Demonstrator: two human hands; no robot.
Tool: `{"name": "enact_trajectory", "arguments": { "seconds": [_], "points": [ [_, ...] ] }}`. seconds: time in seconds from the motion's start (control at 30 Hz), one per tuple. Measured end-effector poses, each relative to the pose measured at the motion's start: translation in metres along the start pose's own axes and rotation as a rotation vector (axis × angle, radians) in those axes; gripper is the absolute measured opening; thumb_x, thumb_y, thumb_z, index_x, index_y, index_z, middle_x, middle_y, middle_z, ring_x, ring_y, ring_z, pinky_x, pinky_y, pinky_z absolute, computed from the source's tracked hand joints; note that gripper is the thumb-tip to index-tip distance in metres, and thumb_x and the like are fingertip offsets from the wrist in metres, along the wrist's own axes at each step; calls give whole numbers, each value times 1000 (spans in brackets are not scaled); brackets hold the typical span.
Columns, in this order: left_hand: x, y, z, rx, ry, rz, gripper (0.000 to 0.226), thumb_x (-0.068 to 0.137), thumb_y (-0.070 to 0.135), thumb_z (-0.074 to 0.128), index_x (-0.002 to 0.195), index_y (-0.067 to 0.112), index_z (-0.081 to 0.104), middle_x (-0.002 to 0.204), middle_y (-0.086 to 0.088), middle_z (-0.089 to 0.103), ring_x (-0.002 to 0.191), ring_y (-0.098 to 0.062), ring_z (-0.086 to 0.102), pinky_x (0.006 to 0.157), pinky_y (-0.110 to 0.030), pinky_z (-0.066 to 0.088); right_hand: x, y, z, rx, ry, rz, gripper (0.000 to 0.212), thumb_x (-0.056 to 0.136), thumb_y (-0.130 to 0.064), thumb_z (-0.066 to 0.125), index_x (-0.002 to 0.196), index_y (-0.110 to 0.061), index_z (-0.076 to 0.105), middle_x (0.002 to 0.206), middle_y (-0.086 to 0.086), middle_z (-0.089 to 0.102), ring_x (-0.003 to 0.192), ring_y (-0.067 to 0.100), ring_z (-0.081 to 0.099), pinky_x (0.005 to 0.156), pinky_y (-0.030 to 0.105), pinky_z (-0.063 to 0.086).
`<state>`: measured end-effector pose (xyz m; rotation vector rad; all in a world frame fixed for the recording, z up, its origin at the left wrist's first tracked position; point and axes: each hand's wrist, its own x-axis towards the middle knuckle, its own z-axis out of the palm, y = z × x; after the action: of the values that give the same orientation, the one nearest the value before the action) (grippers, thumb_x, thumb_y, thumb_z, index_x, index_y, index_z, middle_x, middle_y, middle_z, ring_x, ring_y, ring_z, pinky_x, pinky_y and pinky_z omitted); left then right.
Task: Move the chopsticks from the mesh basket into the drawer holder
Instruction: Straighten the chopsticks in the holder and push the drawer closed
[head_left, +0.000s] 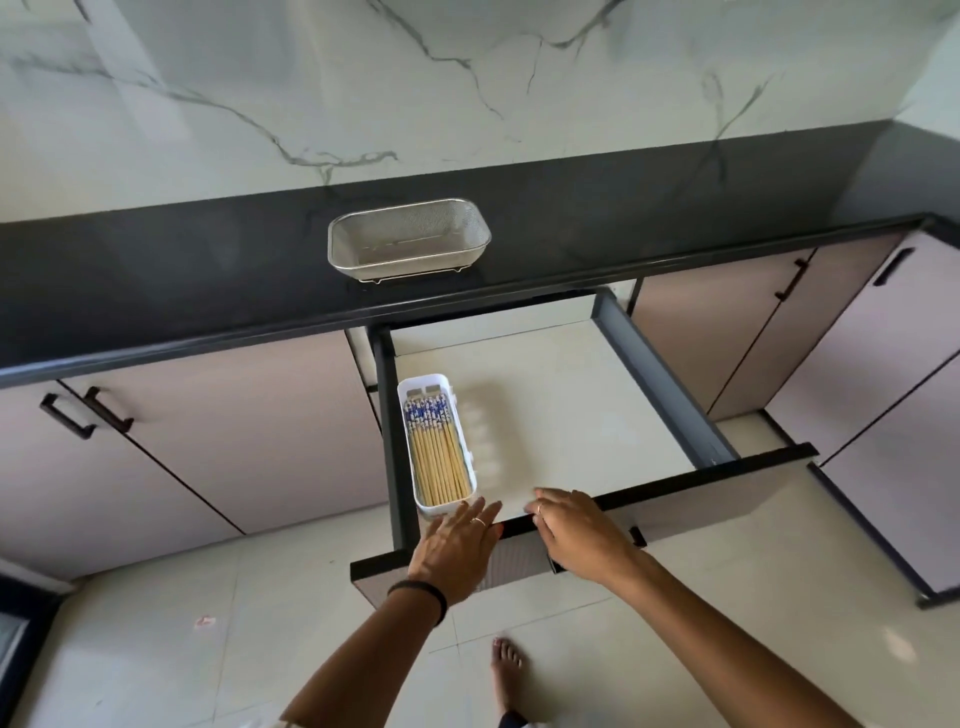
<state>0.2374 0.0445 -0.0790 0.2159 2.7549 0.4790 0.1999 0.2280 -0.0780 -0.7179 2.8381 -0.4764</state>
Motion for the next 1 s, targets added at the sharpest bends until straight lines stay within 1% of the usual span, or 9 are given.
{"name": "enact_trajectory", "arguments": {
  "seconds": [0.3, 0.37, 0.47, 0.67, 0.7, 0.8, 0.87, 0.93, 1.0],
  "points": [
    [-27, -5, 22, 175, 147, 8, 57, 102, 44, 17, 145, 30, -16, 156, 2, -19, 145, -21, -15, 117, -35, -8, -40, 2, 30, -186, 34, 13, 60, 101, -32, 25, 151, -27, -7, 159, -5, -13, 148, 16, -12, 119, 37, -13],
    [-36, -5, 20, 266, 171, 50, 66, 98, 50, 32, 149, 27, -3, 158, -2, -3, 146, -26, 3, 118, -40, 7, -43, 1, 31, -206, 67, 29, 59, 100, -35, 26, 151, -27, -3, 159, -4, -11, 148, 21, -9, 116, 37, -18],
    [-44, -6, 20, 314, 236, 117, 74, 77, 57, 66, 140, 23, 46, 145, -8, 44, 130, -29, 47, 99, -46, 43, -46, -1, 27, -244, 84, 92, 60, 96, -48, 4, 151, -24, 11, 159, 0, 5, 149, 25, 4, 113, 35, -14],
    [-35, -8, 14, 383, 183, 130, 77, 67, 65, 70, 134, 30, 53, 137, -6, 55, 120, -27, 57, 90, -42, 51, -43, 3, 21, -238, 38, 93, 71, 92, -54, -3, 149, -23, 26, 156, -1, 20, 147, 23, 16, 113, 34, -7],
    [-34, -7, 13, 388, 177, 126, 78, 66, 65, 70, 133, 30, 54, 136, -6, 55, 120, -27, 57, 90, -43, 52, -41, 4, 22, -227, 43, 74, 72, 90, -55, -4, 150, -25, 21, 157, -2, 13, 148, 22, 13, 112, 34, -11],
    [-28, -8, 9, 371, 174, 102, 79, 64, 66, 71, 133, 30, 54, 135, -6, 56, 120, -27, 57, 89, -43, 51, -32, 8, 23, -197, 84, 55, 68, 91, -60, 7, 150, -27, 7, 157, -5, -1, 142, 6, -27, 112, 33, -16],
    [-22, -10, 4, 330, 162, 88, 80, 71, 66, 65, 141, 33, 42, 145, -7, 44, 129, -29, 48, 97, -46, 45, -25, 9, 22, -195, 88, 69, 64, 94, -51, 29, 149, -25, 7, 157, -4, 0, 139, 4, -33, 112, 34, -16],
    [-10, -18, 5, 332, 124, 92, 79, 88, 64, 43, 148, 40, -2, 158, -5, 2, 145, -31, 7, 115, -49, 17, -16, 10, 21, -193, 52, 47, 71, 95, -45, 41, 148, -27, -4, 158, -3, -8, 144, 12, -24, 111, 34, -21],
    [2, -27, 7, 331, 94, 85, 74, 94, 63, 26, 136, 41, -30, 154, 0, -25, 143, -29, -18, 117, -45, -3, -4, 9, 18, -217, 62, 46, 76, 93, -42, 47, 147, -27, -4, 158, -2, -8, 147, 27, -7, 109, 35, -22]
  ]
}}
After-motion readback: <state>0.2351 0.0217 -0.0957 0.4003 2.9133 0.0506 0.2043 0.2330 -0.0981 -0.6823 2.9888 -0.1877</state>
